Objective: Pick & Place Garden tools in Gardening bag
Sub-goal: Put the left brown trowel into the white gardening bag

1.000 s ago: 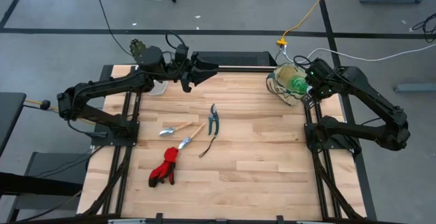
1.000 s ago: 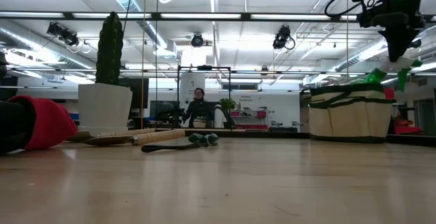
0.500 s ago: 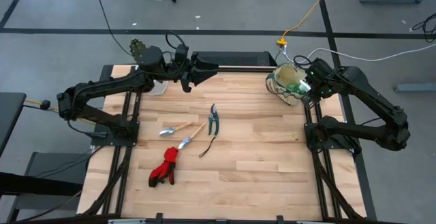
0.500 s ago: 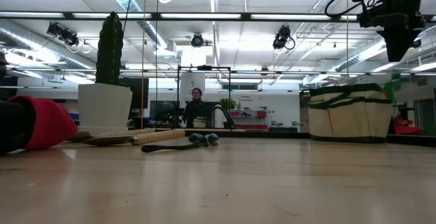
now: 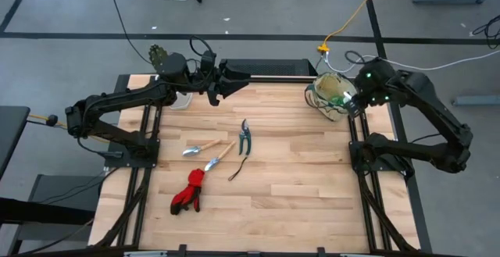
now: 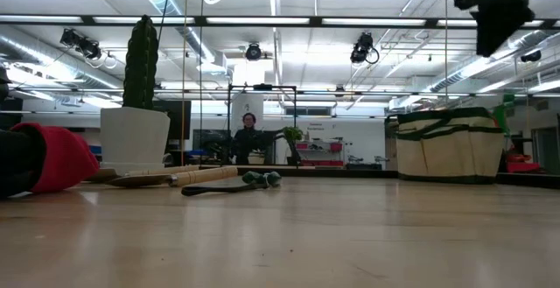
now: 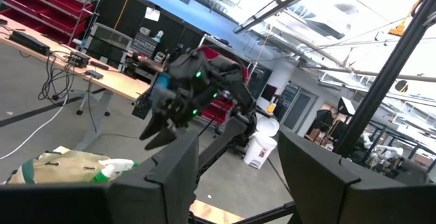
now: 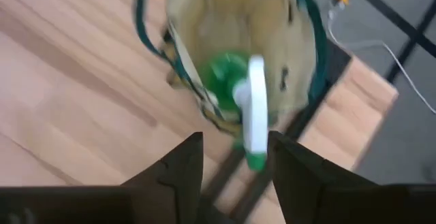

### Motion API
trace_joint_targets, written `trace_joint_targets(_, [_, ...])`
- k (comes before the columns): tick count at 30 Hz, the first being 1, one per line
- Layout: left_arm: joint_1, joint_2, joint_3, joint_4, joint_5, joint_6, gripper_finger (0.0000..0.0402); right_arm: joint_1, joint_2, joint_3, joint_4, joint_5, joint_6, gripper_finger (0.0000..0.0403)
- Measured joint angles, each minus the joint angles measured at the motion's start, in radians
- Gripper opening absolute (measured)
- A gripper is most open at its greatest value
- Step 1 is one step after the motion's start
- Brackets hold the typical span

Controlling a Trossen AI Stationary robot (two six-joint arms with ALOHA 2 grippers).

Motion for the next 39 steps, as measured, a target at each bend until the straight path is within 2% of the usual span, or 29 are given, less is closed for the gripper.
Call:
trace_joint_targets(5, [0.0, 0.0, 0.0, 0.0, 0.0, 0.0, 0.0209, 0.0, 0.0, 0.078, 0.069, -0.079, 0.001, 0.0162])
trace_joint_targets(9, [0.0, 0.0, 0.0, 0.0, 0.0, 0.0, 0.0209, 0.0, -0.009, 0.083, 0.186, -0.145, 0.005, 0.0162])
trace_joint_targets(13, [0.0, -0.001, 0.0, 0.0, 0.0, 0.0, 0.0209, 0.004, -0.026, 0.078, 0.301, -0.263, 0.007, 0.0162])
trace_joint_targets(16, [0.0, -0.001, 0.0, 0.001, 0.0, 0.0, 0.0209, 0.005, -0.028, 0.077, 0.37, -0.297, 0.007, 0.0162])
trace_joint_targets(28, [0.008, -0.02, 0.001, -0.009, 0.002, 0.035, 0.0209, 0.03, -0.037, 0.076, 0.644, -0.302, 0.003, 0.0162])
trace_joint_targets(39, [0.056, -0.126, 0.001, -0.163, 0.004, 0.104, 0.0209, 0.12, -0.031, 0.076, 0.792, -0.3, 0.027, 0.0162])
